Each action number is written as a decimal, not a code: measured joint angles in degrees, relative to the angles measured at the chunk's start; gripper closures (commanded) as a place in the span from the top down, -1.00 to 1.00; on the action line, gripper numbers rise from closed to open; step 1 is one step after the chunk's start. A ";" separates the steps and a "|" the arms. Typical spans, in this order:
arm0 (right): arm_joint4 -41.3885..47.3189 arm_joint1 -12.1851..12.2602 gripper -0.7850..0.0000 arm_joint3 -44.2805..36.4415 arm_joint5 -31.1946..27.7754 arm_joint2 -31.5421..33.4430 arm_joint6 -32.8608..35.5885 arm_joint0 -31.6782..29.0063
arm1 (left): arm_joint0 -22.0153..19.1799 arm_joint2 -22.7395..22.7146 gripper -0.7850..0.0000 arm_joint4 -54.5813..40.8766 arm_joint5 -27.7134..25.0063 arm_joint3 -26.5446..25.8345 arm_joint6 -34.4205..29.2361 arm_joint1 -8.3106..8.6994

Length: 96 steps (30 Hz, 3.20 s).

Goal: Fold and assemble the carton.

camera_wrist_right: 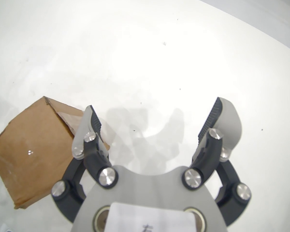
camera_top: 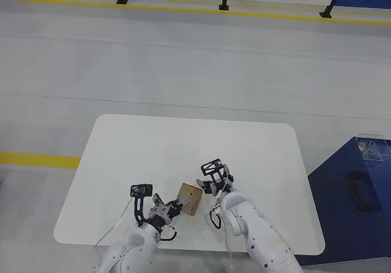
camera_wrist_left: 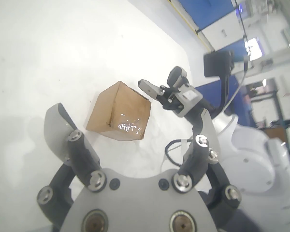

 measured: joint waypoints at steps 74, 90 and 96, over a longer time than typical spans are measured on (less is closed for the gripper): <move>10.74 0.71 1.00 -8.77 4.38 11.27 -10.57 -6.45 | -0.40 -0.65 -1.00 15.73 -1.23 3.01 3.42 -4.86; 10.74 0.71 1.00 -8.77 4.38 11.27 -10.57 -6.45 | -4.61 3.01 -1.00 19.97 2.91 10.79 -0.42 -6.55; 10.74 0.71 1.00 -8.77 4.38 11.27 -10.57 -6.45 | -4.56 3.37 -1.00 19.85 3.60 10.95 2.24 -7.05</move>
